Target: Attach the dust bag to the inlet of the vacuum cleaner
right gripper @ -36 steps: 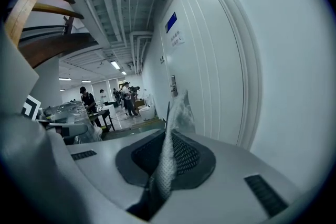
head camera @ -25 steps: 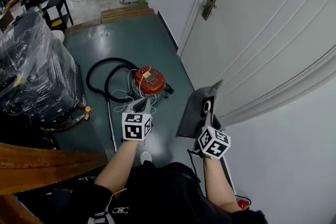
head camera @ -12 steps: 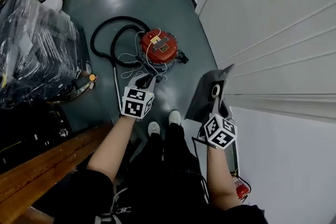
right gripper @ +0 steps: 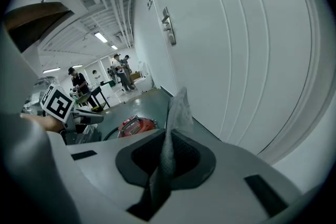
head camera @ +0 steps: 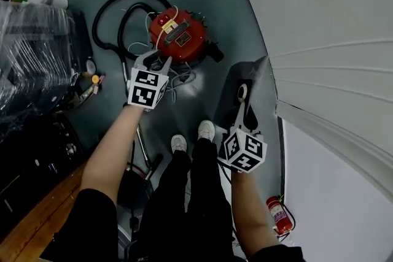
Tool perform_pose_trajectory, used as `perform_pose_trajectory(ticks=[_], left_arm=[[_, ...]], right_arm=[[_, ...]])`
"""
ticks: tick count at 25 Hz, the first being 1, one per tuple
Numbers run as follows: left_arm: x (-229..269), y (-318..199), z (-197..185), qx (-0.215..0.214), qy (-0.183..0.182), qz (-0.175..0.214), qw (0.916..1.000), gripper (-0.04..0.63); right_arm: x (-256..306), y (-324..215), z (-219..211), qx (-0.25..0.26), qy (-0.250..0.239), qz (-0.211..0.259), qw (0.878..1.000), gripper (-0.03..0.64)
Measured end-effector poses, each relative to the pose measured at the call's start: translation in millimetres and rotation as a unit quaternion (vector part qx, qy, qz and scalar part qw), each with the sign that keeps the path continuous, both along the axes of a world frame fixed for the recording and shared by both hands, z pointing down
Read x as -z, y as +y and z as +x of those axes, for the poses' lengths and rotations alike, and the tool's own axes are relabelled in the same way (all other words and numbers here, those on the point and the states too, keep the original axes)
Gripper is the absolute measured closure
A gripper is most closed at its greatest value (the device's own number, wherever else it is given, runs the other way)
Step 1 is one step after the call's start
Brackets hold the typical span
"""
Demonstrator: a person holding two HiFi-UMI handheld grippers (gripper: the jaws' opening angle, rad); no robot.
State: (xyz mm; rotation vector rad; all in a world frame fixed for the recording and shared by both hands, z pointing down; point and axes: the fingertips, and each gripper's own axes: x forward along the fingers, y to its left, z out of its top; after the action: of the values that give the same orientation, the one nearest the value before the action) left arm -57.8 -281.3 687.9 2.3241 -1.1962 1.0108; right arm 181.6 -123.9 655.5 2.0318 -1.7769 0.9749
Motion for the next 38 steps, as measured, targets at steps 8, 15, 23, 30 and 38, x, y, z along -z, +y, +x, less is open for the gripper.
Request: perform_pose_trajectory(ticks=[8, 15, 23, 30, 38], left_arm=[[-101, -70, -17, 0.012, -0.056, -0.011, 0.9983, 0.433], [-153, -89, -19, -0.029, -0.074, -0.031, 0.9964, 0.376], [-185, -92, -11, -0.054, -0.088, -0.049, 0.9934, 0.436], [-186, -92, -11, -0.062, -0.073, -0.049, 0.9942, 0.446], [-187, -91, -11, -0.057, -0.052, -0.046, 0.9960, 0.446]], right_arm=[[-90, -50, 9, -0.007, -0.013, -0.008, 1.000, 0.595], [-134, -69, 6, -0.015, -0.021, -0.021, 0.999, 0.595], [-167, -78, -2, -0.015, -0.022, -0.041, 0.999, 0.595], [-195, -95, -7, -0.016, -0.023, -0.055, 0.998, 0.595], [-227, -113, -18, -0.040, -0.024, -0.078, 0.996, 0.595]])
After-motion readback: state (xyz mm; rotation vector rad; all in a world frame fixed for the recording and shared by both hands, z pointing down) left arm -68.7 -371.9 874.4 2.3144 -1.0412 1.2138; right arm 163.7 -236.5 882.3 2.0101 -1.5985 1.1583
